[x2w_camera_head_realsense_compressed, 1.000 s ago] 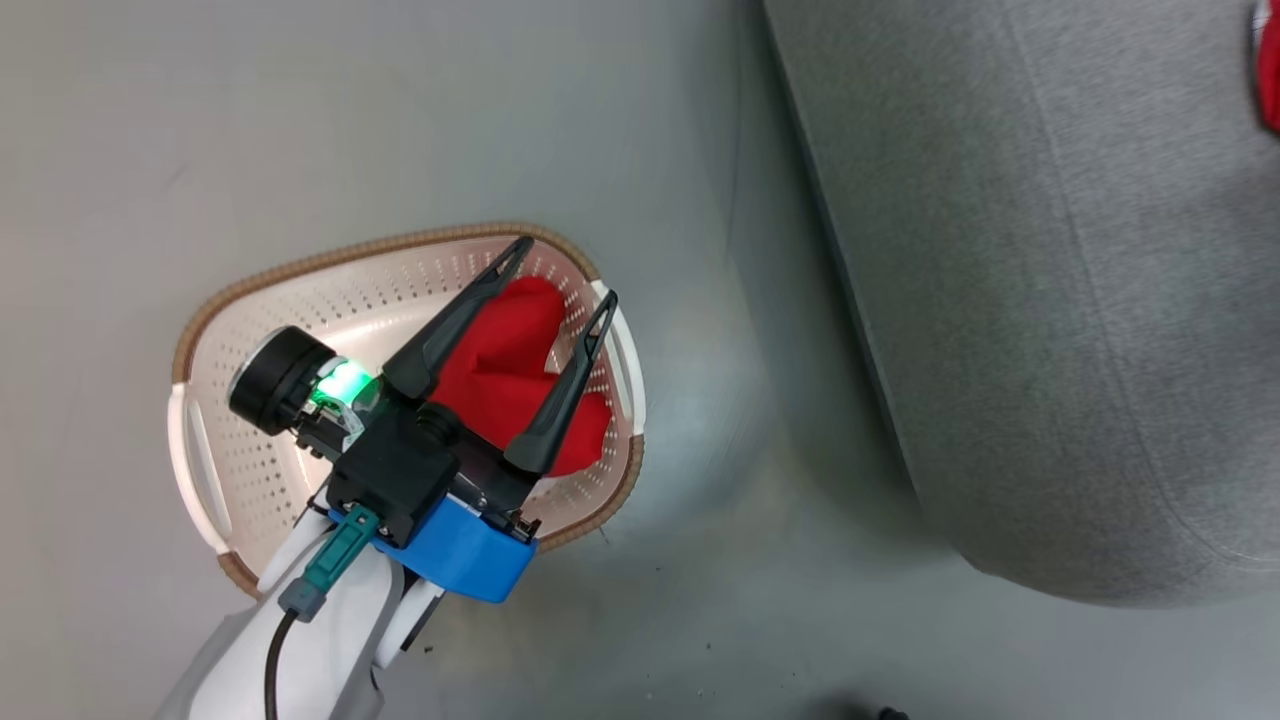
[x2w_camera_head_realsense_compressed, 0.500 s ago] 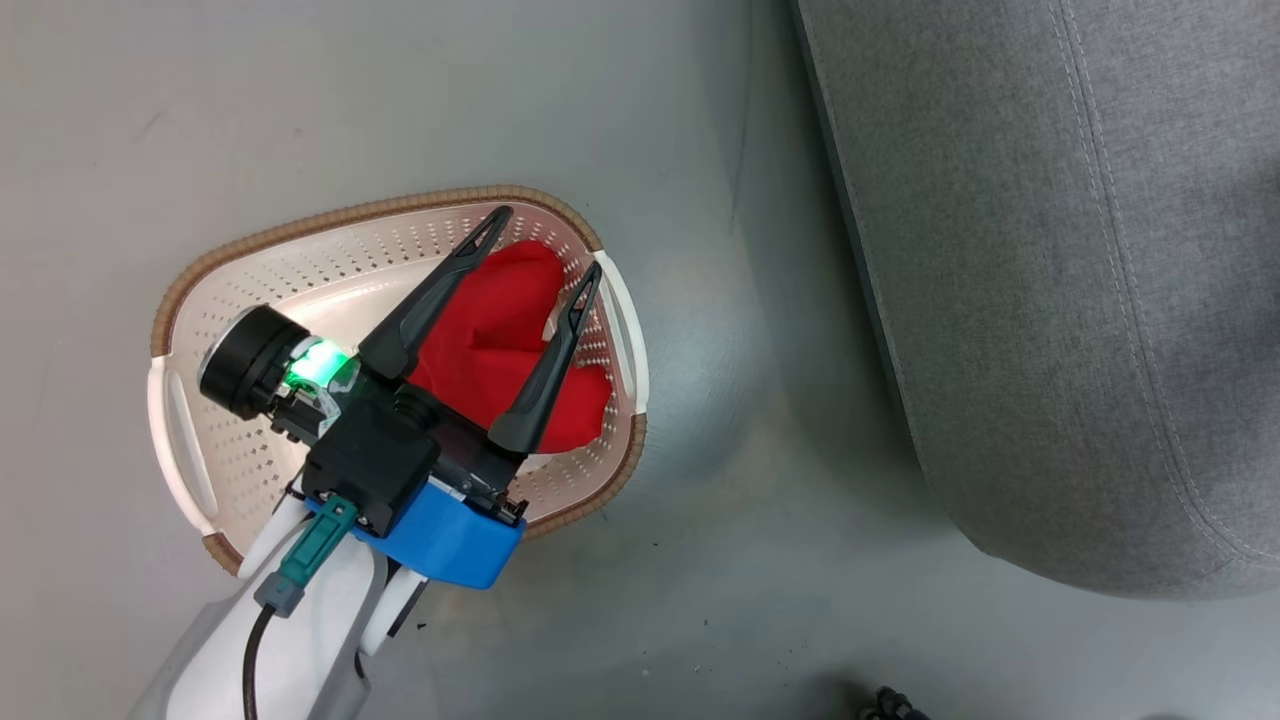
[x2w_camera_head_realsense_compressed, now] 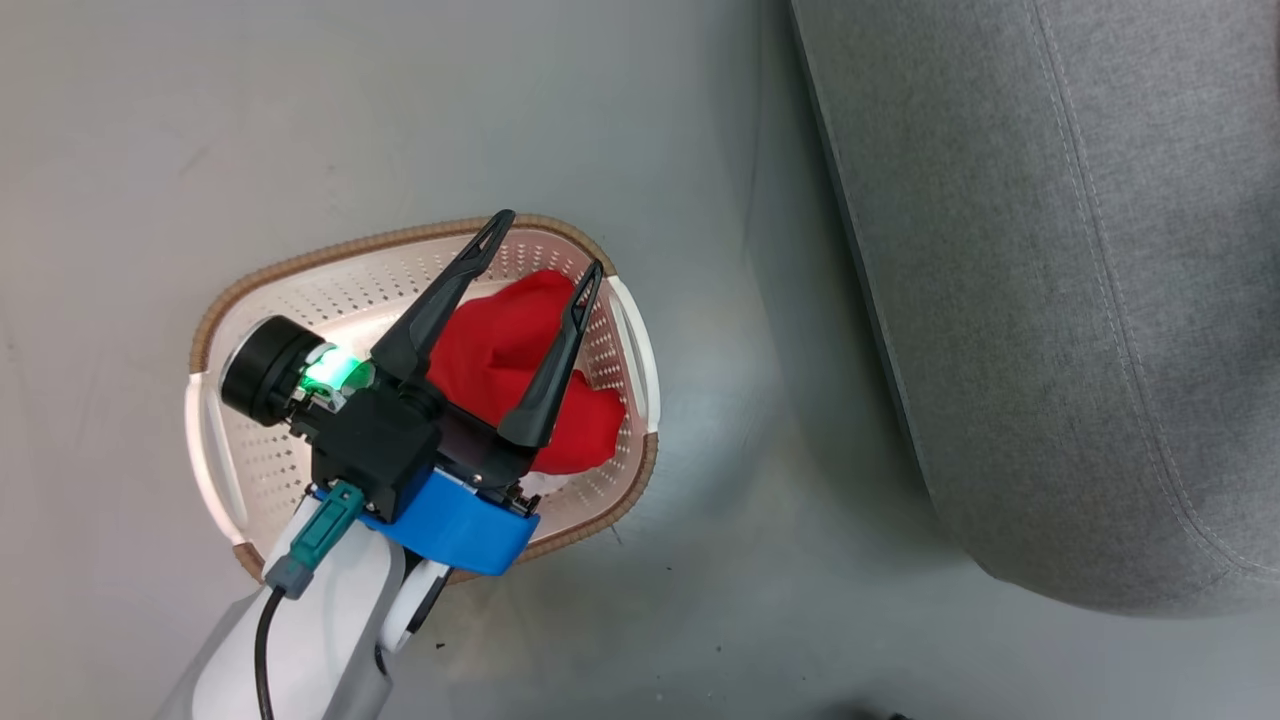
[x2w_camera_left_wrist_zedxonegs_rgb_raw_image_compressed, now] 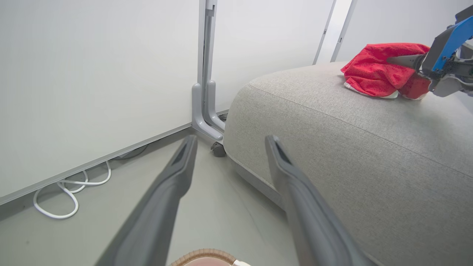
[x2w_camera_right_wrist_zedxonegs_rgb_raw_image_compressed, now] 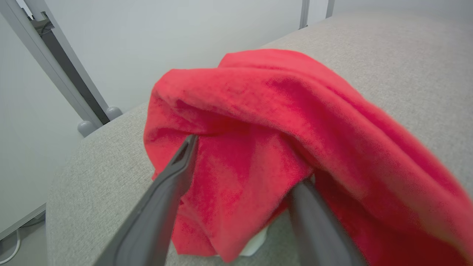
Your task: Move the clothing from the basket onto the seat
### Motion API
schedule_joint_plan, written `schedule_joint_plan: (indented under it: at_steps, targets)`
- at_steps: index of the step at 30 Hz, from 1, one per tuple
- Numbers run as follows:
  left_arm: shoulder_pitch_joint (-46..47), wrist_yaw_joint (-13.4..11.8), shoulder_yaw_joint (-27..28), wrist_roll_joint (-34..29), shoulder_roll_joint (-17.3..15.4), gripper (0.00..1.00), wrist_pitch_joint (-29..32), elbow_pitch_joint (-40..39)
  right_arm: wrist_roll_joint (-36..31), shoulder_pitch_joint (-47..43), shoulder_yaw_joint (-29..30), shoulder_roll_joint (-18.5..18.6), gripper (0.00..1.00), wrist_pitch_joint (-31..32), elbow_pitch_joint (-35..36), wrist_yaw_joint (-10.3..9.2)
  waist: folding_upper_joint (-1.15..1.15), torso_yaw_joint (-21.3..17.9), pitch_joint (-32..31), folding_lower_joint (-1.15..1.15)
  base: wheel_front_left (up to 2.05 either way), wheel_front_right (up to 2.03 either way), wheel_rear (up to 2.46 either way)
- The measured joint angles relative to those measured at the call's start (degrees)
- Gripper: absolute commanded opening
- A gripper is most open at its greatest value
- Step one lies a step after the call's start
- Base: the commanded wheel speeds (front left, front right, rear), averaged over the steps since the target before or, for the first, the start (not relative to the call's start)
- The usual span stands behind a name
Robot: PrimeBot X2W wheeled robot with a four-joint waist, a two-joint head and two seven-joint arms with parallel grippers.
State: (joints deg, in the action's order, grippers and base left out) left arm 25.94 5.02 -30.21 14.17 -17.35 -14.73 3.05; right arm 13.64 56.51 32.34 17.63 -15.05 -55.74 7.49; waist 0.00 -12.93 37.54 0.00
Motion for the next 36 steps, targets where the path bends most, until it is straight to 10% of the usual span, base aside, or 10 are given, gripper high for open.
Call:
schedule_joint_plan:
  at_steps: [36]
  targets:
    - [-20.7, 1.58, 26.57, 1.37, 12.74, 1.0, -0.3, 11.74, -10.05, -38.96, -21.36, -13.69, 1.0, 0.65, 29.27, 0.0, 0.0, 8.24, -31.42, -0.02, 0.0, 0.0, 0.0]
